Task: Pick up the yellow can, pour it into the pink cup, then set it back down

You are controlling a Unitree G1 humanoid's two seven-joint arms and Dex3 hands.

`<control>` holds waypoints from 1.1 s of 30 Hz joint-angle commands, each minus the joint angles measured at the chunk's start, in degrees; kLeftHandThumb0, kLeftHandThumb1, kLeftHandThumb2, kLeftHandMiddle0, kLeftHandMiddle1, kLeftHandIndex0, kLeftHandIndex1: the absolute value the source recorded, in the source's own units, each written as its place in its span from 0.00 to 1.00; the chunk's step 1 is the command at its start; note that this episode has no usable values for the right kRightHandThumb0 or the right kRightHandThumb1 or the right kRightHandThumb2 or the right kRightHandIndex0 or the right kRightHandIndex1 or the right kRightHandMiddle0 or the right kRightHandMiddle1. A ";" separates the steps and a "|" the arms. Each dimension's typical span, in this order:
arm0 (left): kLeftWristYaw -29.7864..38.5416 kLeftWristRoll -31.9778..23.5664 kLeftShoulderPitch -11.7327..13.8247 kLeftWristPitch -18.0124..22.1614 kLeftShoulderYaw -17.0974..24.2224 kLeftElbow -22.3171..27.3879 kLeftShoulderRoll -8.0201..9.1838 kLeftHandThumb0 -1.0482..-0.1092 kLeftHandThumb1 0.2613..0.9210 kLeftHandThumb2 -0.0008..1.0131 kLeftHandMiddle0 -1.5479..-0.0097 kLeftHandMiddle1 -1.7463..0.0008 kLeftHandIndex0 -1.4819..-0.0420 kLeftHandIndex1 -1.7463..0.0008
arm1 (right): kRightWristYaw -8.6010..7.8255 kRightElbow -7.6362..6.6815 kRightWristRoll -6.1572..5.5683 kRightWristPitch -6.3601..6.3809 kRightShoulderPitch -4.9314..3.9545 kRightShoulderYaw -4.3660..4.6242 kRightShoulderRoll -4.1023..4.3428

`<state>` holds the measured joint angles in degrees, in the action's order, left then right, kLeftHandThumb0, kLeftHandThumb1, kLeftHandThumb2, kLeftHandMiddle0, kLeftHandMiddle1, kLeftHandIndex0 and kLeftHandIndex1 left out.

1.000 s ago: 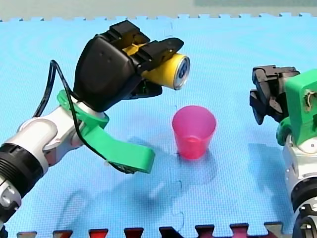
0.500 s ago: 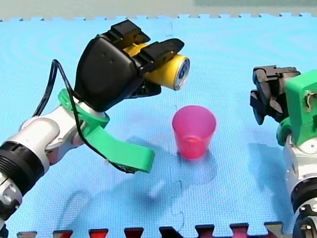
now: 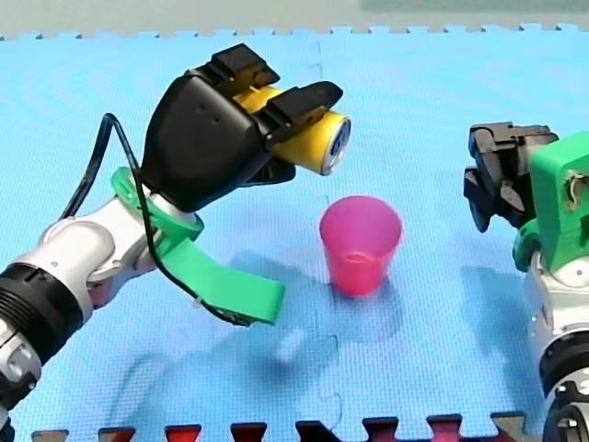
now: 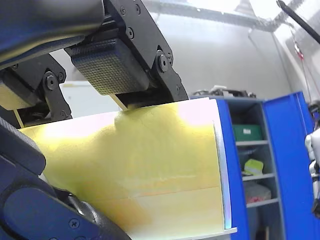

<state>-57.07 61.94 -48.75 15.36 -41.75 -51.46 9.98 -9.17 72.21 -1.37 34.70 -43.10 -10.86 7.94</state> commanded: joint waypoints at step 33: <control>-3.66 2.40 -1.85 -3.97 -2.82 -2.43 -0.08 0.72 0.89 0.00 0.41 0.36 0.23 0.99 | -1.78 -0.12 -1.79 -0.66 -0.13 -1.33 0.09</control>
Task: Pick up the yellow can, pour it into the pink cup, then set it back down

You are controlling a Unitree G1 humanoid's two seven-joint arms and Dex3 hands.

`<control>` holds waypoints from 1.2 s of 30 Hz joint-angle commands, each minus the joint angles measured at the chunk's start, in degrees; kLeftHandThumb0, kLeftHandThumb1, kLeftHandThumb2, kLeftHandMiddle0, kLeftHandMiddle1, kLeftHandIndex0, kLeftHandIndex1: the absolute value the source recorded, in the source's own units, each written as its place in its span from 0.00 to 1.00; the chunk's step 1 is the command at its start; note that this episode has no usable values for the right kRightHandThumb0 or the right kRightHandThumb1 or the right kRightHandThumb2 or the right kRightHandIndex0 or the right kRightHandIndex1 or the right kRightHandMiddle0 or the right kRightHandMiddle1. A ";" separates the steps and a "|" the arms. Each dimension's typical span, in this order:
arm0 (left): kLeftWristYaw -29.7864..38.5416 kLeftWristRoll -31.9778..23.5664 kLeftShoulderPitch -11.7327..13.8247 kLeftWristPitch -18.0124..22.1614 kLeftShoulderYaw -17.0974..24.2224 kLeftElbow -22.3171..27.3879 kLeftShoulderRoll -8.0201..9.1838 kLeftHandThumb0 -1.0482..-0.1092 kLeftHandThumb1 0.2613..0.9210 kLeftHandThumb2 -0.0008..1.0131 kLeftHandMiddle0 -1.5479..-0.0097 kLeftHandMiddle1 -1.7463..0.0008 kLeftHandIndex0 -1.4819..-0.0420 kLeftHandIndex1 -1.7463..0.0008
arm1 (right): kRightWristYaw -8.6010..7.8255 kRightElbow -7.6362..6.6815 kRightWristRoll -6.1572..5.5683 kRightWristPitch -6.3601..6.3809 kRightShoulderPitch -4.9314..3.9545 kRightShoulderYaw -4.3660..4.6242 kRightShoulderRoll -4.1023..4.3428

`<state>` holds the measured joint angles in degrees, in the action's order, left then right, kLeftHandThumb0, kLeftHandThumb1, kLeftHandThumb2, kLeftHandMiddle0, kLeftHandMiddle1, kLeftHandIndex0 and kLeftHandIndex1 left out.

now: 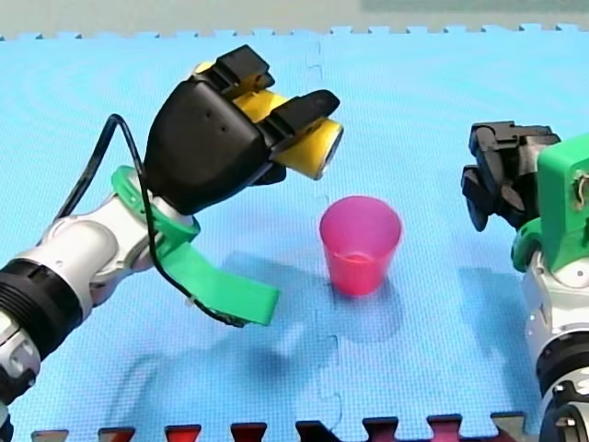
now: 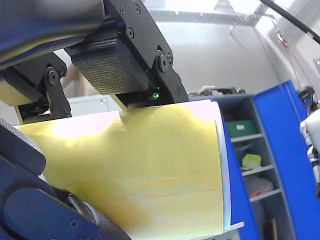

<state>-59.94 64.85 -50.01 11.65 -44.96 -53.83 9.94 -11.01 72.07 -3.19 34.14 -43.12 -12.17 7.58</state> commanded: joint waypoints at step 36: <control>-16.19 -25.66 10.79 17.49 20.17 -12.74 -3.00 0.66 0.79 0.00 0.12 0.96 0.19 0.98 | 0.54 -0.06 1.82 -0.74 0.19 1.17 2.53</control>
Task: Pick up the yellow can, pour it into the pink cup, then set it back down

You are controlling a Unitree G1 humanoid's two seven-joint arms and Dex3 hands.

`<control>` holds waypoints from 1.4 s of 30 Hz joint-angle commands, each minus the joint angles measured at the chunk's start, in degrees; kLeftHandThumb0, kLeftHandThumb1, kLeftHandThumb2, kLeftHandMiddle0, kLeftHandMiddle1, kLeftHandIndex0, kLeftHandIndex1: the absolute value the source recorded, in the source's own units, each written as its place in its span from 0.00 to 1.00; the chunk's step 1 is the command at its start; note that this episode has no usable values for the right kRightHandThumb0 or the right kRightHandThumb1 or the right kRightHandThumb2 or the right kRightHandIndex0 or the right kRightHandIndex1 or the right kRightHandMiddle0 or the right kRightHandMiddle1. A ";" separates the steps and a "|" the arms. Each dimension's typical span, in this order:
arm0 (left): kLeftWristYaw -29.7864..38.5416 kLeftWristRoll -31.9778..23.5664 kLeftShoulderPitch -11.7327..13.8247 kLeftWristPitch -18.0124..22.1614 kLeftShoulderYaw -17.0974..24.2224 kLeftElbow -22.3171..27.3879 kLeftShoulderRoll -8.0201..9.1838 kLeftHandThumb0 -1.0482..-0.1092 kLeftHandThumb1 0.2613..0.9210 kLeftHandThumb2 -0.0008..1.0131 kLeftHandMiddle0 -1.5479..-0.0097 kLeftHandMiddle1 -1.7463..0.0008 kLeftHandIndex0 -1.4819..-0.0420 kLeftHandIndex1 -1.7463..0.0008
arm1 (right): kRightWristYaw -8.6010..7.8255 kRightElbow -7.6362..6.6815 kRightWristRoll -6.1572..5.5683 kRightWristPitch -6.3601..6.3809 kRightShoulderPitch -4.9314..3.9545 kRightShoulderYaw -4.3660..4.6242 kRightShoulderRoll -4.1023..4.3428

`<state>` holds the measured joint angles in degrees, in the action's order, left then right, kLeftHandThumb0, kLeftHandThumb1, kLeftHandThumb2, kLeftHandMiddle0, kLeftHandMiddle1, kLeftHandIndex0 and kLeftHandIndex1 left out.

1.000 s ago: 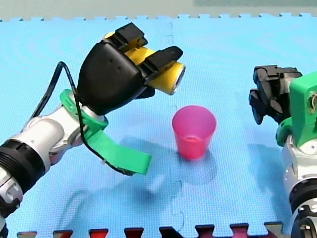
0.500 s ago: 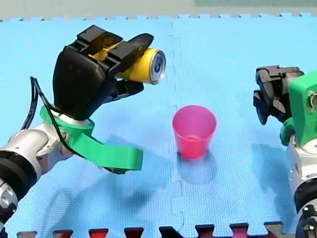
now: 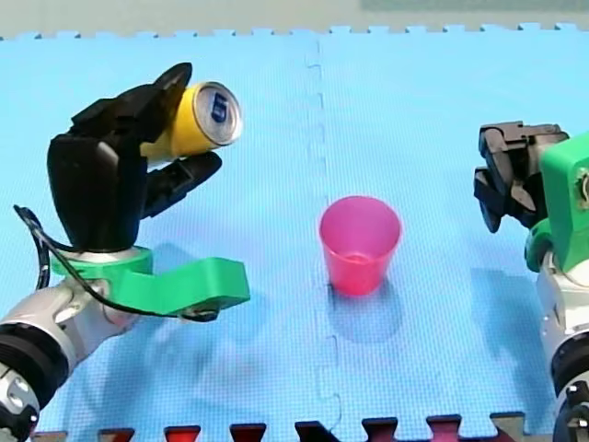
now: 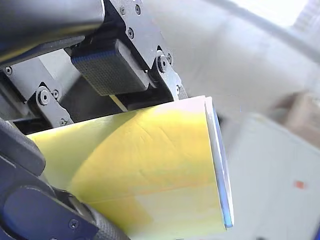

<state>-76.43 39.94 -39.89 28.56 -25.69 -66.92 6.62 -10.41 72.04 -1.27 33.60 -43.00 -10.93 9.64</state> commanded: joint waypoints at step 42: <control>48.23 -33.55 12.75 19.71 26.73 3.22 -9.21 0.70 0.87 0.00 0.18 1.00 0.22 1.00 | 0.38 0.12 0.10 -1.89 -0.61 0.28 0.79</control>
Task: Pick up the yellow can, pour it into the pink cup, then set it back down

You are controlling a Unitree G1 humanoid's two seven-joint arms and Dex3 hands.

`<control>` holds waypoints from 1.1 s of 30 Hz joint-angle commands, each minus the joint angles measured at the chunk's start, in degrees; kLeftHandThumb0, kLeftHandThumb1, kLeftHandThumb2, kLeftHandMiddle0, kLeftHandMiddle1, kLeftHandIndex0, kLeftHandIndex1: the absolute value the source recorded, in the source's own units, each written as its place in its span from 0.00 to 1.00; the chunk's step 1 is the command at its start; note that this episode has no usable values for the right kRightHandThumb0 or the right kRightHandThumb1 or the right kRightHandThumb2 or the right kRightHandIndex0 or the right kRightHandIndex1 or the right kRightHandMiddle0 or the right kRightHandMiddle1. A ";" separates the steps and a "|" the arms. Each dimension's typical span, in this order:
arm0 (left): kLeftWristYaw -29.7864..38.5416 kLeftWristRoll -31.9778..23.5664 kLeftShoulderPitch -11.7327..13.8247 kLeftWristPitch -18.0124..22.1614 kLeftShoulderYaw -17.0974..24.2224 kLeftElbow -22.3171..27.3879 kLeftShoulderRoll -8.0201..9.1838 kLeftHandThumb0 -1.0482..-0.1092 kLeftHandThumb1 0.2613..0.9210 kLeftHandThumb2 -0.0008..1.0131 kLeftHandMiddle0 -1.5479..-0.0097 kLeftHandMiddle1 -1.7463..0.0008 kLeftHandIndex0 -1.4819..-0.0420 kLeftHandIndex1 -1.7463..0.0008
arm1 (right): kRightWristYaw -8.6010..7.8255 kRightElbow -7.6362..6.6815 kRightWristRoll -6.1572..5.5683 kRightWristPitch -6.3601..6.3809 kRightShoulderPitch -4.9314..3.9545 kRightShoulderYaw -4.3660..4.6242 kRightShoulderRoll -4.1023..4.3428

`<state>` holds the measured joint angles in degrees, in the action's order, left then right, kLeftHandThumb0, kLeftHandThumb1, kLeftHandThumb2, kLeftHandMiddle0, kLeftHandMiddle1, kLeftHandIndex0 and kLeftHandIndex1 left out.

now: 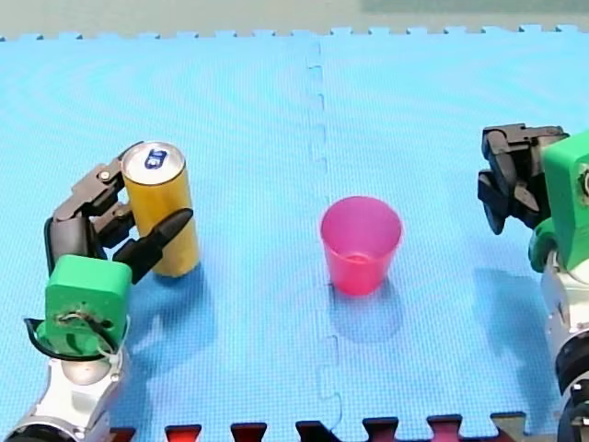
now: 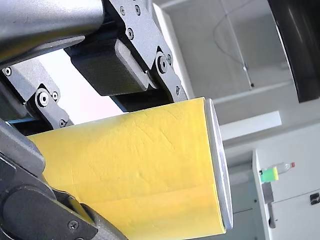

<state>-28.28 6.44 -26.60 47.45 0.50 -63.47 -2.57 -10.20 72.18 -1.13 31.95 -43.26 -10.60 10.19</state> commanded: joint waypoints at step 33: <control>-20.84 18.42 -0.84 1.95 -6.28 -4.56 1.05 0.73 0.88 0.00 0.19 1.00 0.22 1.00 | -0.03 -0.13 -0.13 0.28 -0.20 -0.22 0.76</control>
<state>-48.39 24.63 -26.95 48.98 -5.38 -67.66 -1.45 -10.21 72.13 -1.09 32.04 -43.48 -10.67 10.60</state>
